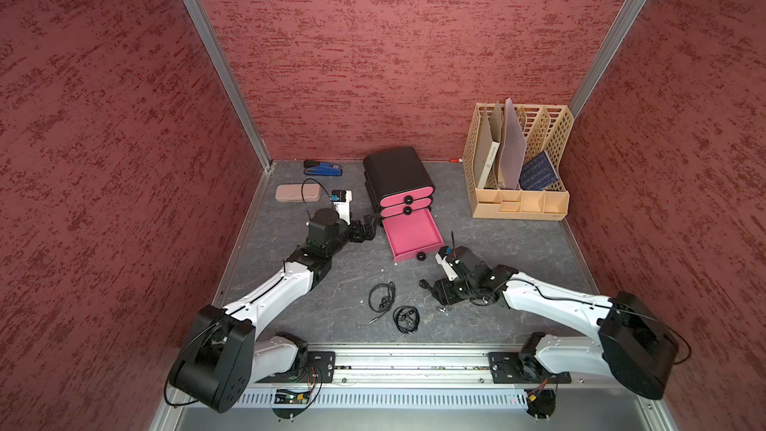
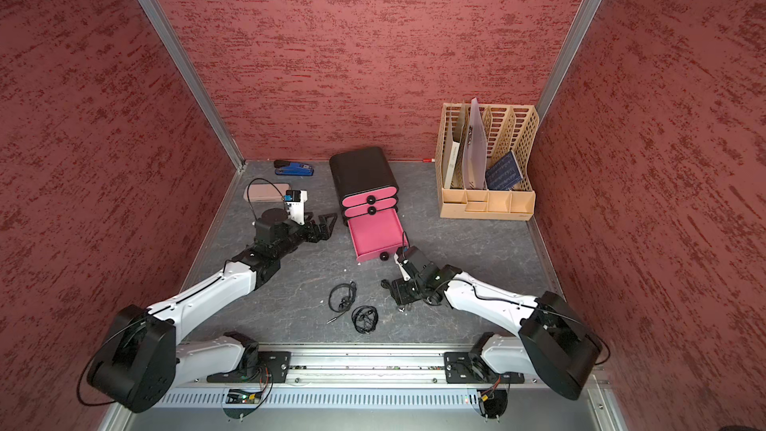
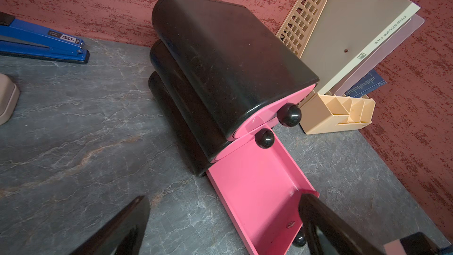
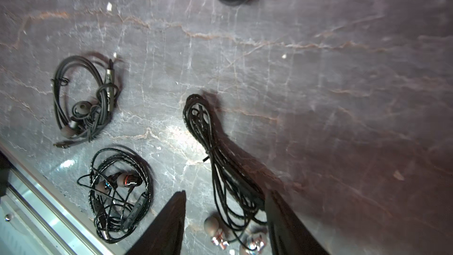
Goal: Place the wired earphones into the drawer by color
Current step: Pick up the wired earphones from the center of the board.
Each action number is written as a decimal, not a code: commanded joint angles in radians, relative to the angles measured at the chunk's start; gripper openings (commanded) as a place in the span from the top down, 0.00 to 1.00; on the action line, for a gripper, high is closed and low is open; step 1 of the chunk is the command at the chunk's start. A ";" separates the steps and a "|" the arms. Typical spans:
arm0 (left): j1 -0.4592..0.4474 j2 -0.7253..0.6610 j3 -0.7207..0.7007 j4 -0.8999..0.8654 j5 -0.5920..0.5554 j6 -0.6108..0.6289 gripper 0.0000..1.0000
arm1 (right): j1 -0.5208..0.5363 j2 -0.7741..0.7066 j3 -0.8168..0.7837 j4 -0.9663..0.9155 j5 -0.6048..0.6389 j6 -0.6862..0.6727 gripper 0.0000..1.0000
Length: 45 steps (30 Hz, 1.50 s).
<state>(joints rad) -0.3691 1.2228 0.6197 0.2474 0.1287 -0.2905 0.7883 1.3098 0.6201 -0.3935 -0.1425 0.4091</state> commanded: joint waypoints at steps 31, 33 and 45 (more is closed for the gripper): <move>0.006 -0.011 -0.017 0.026 -0.009 0.017 0.00 | 0.068 0.008 0.087 -0.054 0.180 -0.029 0.88; 0.006 -0.012 -0.018 0.027 -0.009 0.016 0.00 | 0.069 -0.025 0.097 -0.067 0.203 -0.033 0.88; 0.006 -0.020 -0.021 0.028 -0.004 0.026 0.00 | 0.064 -0.027 0.272 -0.063 0.365 -0.173 0.89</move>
<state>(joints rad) -0.3691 1.2228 0.6178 0.2478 0.1257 -0.2802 0.8482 1.2633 0.8436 -0.4755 0.1375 0.2981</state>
